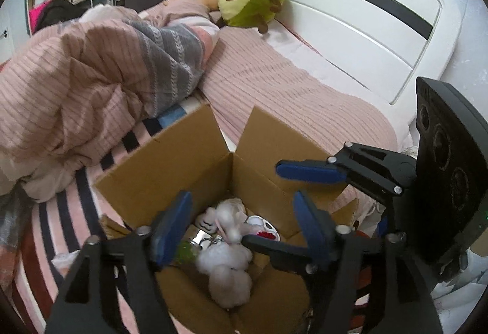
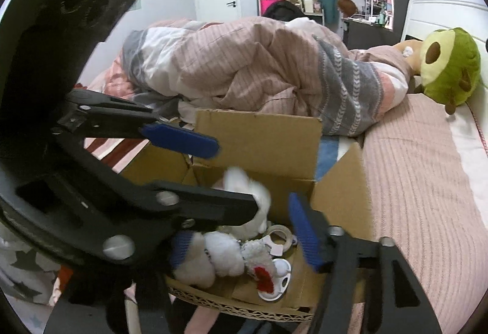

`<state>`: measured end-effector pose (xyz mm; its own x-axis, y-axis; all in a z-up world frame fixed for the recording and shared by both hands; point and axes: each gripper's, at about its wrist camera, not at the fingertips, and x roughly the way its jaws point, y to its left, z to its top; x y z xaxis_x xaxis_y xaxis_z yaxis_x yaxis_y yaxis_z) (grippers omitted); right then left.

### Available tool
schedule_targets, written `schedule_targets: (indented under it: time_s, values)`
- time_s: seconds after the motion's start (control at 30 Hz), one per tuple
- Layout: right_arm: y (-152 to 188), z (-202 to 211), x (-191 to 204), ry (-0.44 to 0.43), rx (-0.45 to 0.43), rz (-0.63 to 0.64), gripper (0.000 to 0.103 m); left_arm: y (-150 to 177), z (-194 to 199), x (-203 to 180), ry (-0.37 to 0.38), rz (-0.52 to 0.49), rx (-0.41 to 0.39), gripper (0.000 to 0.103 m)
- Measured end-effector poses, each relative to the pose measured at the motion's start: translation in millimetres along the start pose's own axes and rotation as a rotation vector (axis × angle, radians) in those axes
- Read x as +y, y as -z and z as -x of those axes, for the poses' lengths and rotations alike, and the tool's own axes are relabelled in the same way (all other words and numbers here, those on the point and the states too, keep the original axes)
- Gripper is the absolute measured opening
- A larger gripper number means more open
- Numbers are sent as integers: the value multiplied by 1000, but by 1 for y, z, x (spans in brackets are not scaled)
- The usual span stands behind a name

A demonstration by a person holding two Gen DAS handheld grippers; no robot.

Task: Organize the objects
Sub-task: 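Carry the plush bunny into the cardboard box and lower it, then open the right tool and move it back to the clear plastic case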

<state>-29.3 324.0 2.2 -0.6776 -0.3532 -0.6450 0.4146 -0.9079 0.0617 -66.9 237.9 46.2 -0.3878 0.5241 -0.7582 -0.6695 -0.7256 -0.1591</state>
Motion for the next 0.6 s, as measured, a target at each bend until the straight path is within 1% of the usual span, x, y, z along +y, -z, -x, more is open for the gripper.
schedule_targets:
  time_s: [0.03,0.27,0.33,0.5,0.6]
  values:
    - [0,1,0,2,-2,0,66,0,3,0,-4,3,-6,75]
    - [-1,8,9,9,-7,11,67,9,33,3,-39,17,-53,77]
    - [-2,11,15,14,-9,19,67,14,42,8,-51,27,-68,84]
    - [-7,16,34,11,-17,30,67,31,71,24,-77,53,-116,84]
    - [-12,17,52,-12,-27,46,67,46,94,42,-106,82,-151,84]
